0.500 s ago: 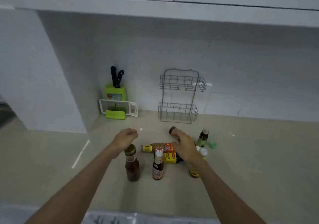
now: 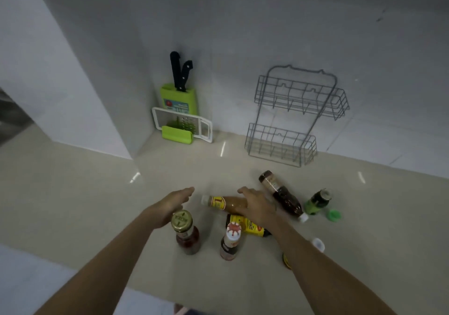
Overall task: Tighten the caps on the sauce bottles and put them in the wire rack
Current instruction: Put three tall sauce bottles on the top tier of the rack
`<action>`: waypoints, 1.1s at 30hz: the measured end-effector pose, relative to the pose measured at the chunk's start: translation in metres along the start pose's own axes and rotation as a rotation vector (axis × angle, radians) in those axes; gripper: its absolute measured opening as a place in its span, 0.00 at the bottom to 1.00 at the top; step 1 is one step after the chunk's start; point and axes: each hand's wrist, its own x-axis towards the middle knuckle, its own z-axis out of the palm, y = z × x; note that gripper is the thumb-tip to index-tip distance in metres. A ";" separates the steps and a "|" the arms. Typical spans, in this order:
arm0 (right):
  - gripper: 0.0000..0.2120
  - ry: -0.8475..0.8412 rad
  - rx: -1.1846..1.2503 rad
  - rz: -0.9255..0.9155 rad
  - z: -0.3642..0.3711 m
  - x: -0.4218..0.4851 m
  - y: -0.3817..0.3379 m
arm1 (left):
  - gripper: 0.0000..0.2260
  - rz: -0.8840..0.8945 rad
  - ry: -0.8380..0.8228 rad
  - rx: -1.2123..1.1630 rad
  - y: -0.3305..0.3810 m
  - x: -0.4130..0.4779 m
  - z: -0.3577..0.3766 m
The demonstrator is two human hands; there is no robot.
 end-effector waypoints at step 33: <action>0.28 1.089 0.836 -0.194 -0.175 0.070 -0.036 | 0.27 0.462 -0.127 -0.036 0.166 0.069 0.024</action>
